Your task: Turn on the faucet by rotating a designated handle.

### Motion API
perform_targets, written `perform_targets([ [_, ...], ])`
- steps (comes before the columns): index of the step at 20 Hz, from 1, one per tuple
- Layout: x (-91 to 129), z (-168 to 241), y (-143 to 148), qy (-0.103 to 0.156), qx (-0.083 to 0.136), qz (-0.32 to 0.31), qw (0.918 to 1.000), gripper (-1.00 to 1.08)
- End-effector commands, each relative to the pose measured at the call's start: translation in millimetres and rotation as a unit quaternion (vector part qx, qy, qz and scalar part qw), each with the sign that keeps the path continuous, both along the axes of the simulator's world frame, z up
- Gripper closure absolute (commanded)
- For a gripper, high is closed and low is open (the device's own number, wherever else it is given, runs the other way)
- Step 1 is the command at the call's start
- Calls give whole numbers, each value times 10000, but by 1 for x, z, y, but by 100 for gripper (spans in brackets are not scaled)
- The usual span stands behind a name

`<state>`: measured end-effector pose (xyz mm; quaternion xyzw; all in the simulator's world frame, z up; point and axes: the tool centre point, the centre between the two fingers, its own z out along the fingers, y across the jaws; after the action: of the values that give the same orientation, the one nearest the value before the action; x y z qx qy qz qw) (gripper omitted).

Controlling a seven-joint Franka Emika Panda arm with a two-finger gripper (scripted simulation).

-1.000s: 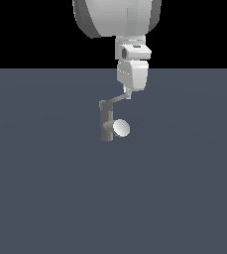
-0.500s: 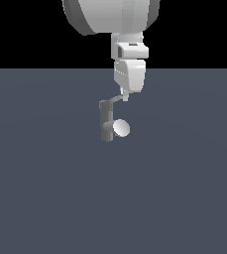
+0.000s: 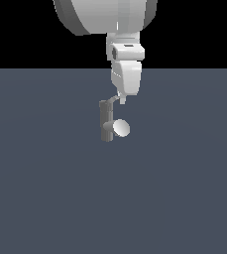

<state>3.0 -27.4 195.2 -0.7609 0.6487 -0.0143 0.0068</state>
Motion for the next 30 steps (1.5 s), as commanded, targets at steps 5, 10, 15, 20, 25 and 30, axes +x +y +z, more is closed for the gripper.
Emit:
perform_targets([
  [5, -18, -11, 53, 126, 33, 136, 9998, 108],
  [10, -9, 0, 39, 2, 6, -68, 10000, 108],
  [15, -2, -4, 65, 48, 16, -5, 10000, 108],
  [20, 5, -8, 91, 92, 25, 55, 9999, 108],
  [25, 12, -12, 116, 134, 34, 115, 9998, 108],
  [30, 25, 0, 77, 39, -36, -230, 9997, 108],
])
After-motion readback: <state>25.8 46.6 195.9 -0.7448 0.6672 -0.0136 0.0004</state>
